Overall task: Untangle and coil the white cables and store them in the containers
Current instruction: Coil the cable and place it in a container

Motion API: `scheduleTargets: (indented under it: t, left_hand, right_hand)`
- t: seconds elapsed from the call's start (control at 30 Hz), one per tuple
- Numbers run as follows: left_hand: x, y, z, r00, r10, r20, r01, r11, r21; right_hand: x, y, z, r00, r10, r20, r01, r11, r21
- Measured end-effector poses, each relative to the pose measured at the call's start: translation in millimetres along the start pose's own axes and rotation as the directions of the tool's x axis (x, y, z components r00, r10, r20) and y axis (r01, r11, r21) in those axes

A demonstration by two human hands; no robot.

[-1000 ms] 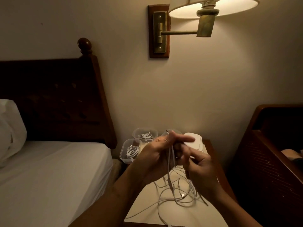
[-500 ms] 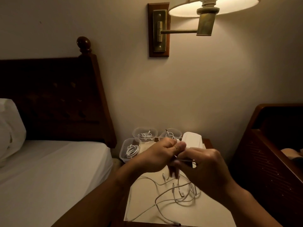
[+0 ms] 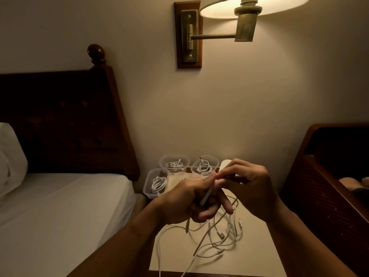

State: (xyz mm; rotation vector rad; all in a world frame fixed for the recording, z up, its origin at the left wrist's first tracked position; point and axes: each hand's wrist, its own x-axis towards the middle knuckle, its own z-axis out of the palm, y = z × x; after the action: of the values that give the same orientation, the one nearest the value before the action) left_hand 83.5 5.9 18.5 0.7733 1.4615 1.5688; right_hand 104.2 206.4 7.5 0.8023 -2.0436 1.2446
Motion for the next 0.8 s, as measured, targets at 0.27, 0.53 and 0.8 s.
scheduleTargets:
  t: [0.27, 0.53, 0.8]
  left_hand:
    - [8, 5, 12, 0.962, 0.249, -0.111, -0.273, 0.87, -0.411]
    - [26, 21, 4, 0.871, 0.295, -0.393, -0.365, 0.924, -0.115]
    - [25, 7, -11, 0.909, 0.218, -0.354, 0.112, 0.693, 0.713]
  right_hand:
    - [-26, 0, 39, 0.834, 0.552, 0.016, -0.488, 0.723, 0.489]
    - [-52, -10, 54, 0.838, 0.495, 0.23, -0.517, 0.855, 0.045]
    - [-39, -15, 25, 0.956, 0.278, 0.092, -0.263, 0.954, -0.144]
